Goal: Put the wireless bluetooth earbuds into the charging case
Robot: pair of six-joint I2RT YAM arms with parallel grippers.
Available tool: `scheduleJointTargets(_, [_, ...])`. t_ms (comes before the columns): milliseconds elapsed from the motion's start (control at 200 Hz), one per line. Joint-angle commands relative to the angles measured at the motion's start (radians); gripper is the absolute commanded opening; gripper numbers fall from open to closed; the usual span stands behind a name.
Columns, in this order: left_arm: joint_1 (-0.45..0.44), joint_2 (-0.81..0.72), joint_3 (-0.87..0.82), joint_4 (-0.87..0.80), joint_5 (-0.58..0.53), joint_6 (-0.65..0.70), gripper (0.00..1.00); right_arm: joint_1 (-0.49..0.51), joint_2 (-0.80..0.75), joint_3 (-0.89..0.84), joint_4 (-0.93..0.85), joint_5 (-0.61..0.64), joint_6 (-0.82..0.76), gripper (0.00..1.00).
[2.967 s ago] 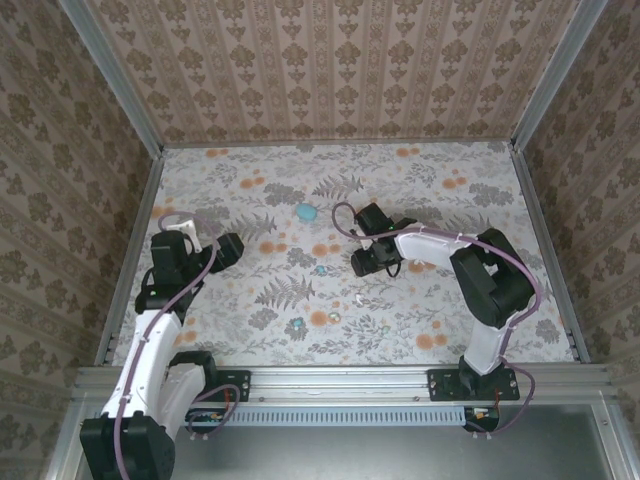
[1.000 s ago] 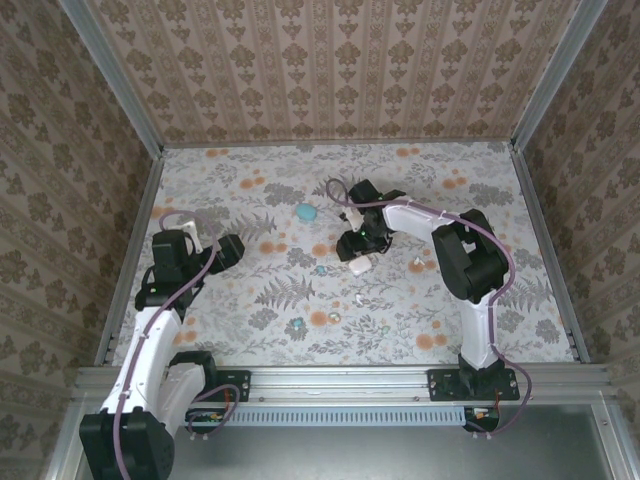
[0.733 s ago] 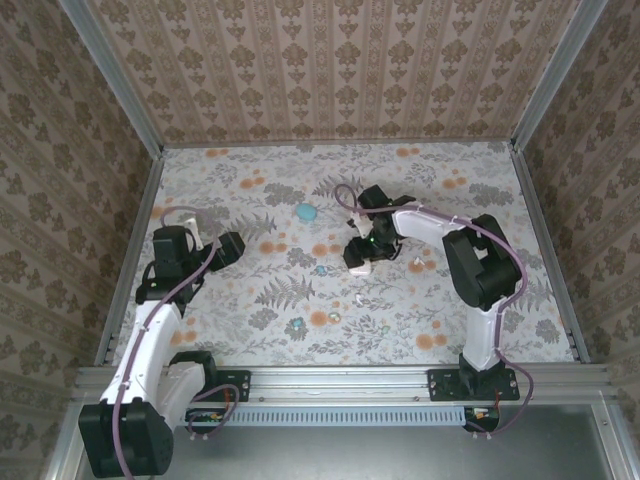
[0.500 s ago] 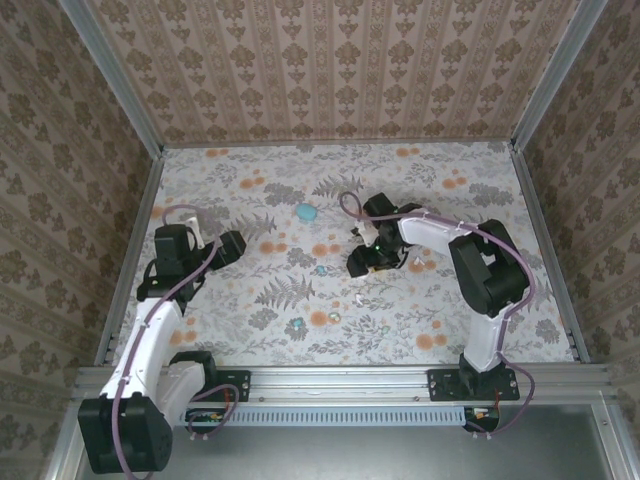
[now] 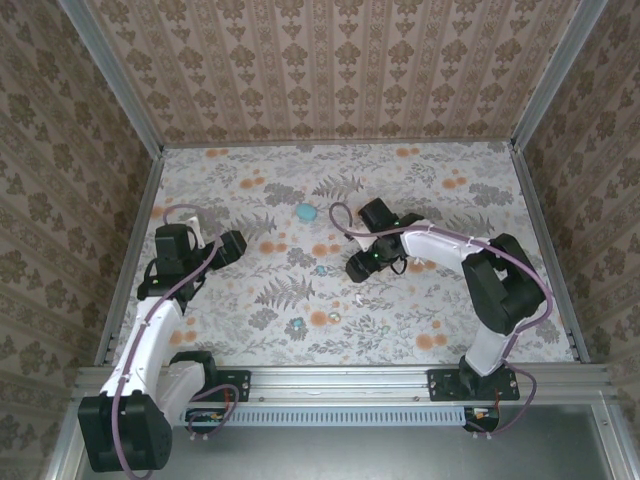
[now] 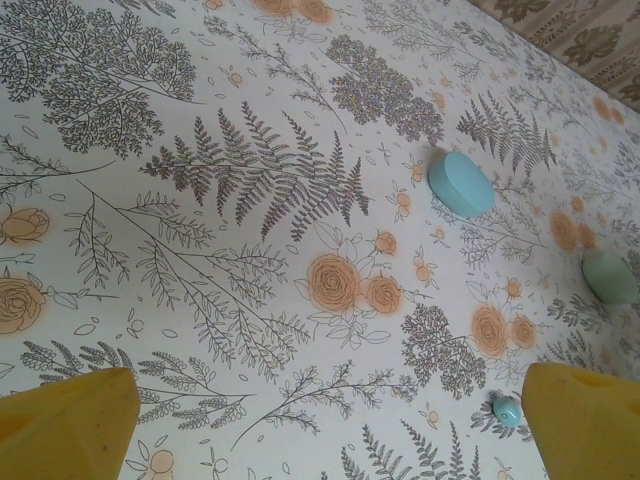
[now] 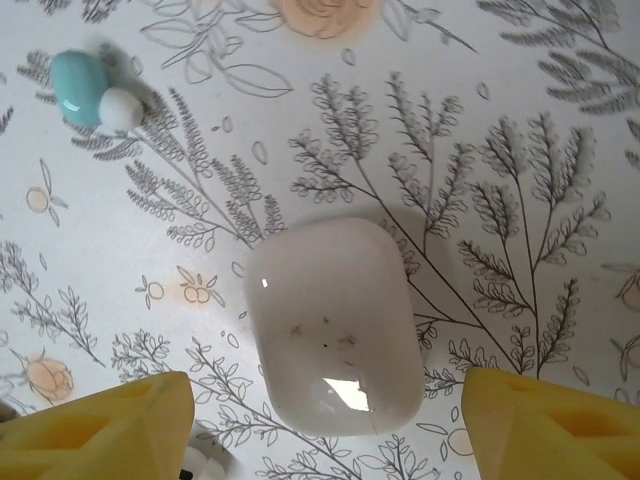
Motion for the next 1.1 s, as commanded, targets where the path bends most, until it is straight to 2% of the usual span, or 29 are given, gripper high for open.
scheduleJointTargets(0, [-0.007,-0.016,0.014,-0.001,0.021,0.016,1.00,0.007,0.031,0.056,-0.074,0.064,-0.142,0.73])
scheduleJointTargets(145, [-0.008,-0.022,0.009,-0.008,0.020,0.034,1.00,0.020,0.058,0.057,-0.115,0.048,-0.232,0.73])
scheduleJointTargets(275, [-0.007,-0.021,0.009,-0.007,0.030,0.035,1.00,0.029,0.087,0.081,-0.134,0.012,-0.253,0.73])
scheduleJointTargets(400, [-0.008,-0.024,0.006,-0.004,0.043,0.032,1.00,0.033,0.118,0.093,-0.123,0.035,-0.257,0.71])
scheduleJointTargets(580, [-0.008,-0.012,0.009,0.003,0.059,0.033,1.00,0.035,0.159,0.113,-0.106,0.065,-0.256,0.66])
scheduleJointTargets(770, [-0.011,0.016,0.019,0.014,0.086,0.021,0.98,0.038,0.173,0.137,-0.109,0.087,-0.260,0.51])
scheduleJointTargets(855, [-0.013,0.029,0.024,0.028,0.111,0.004,0.96,0.038,0.153,0.133,-0.110,0.081,-0.263,0.41])
scheduleJointTargets(985, [-0.030,0.058,0.028,0.085,0.160,-0.053,0.92,0.038,0.076,0.088,-0.058,0.047,-0.261,0.41])
scheduleJointTargets(1090, [-0.073,0.095,0.052,0.138,0.213,-0.119,0.90,0.040,-0.054,0.030,0.039,-0.003,-0.261,0.40])
